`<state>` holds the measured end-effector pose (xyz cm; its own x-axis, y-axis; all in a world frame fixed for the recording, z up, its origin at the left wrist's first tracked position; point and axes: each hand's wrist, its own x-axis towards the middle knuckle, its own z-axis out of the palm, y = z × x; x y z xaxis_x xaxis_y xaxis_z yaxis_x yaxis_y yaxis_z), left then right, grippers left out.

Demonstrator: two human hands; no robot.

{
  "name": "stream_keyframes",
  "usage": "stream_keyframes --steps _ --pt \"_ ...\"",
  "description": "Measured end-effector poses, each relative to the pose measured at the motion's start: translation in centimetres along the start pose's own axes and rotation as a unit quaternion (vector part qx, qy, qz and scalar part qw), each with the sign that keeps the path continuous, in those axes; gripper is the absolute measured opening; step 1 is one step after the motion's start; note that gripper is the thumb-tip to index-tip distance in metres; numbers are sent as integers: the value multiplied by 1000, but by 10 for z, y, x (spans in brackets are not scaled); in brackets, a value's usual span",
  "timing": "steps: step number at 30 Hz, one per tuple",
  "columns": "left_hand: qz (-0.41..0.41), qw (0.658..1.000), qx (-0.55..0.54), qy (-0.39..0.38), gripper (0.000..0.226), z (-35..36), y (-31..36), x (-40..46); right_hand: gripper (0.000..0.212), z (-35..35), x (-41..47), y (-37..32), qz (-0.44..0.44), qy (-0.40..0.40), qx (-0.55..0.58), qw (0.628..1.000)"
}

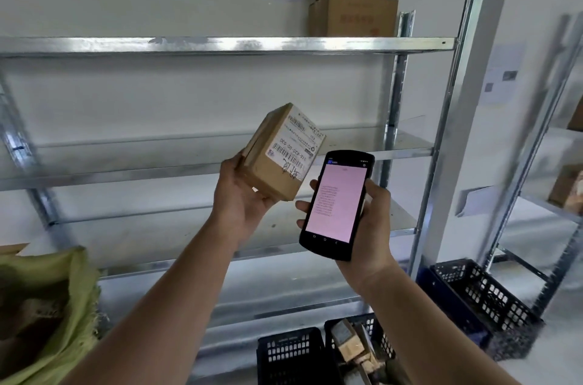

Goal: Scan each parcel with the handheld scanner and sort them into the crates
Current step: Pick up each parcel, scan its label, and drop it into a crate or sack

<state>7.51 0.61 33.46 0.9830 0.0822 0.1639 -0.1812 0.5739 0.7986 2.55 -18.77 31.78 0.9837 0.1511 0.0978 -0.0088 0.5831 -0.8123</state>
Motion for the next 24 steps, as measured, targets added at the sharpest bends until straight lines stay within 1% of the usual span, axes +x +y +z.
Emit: stream_keyframes --steps 3,5,7,8,10,11,14,15,21,24 --pt "12 1000 12 -21 37 0 4 -8 68 6 -6 3 -3 -13 9 1000" --pt "26 999 36 -10 29 -2 5 -12 70 11 -12 5 -7 -22 11 1000" --pt "45 995 86 2 40 -7 8 -14 70 14 -17 5 -14 -24 16 999" --pt "50 993 104 1 41 -8 9 -16 69 14 -19 5 -16 -23 18 999" --pt "47 992 121 -6 29 -8 12 -22 69 16 -23 7 -16 -17 15 1000" --pt "46 989 136 -17 32 -7 14 -27 69 17 -25 9 -15 -13 12 1000" --pt "79 974 205 -52 71 -8 17 -33 69 20 -31 12 -7 -5 8 1000" --pt "94 970 216 -54 74 -10 18 -34 69 20 -33 13 -4 -4 6 1000" --pt "143 942 288 -98 55 -25 34 -41 65 23 -46 3 0 6 19 1000" --pt "161 921 337 -110 46 -25 43 -44 62 23 -51 -6 1 -5 5 1000"
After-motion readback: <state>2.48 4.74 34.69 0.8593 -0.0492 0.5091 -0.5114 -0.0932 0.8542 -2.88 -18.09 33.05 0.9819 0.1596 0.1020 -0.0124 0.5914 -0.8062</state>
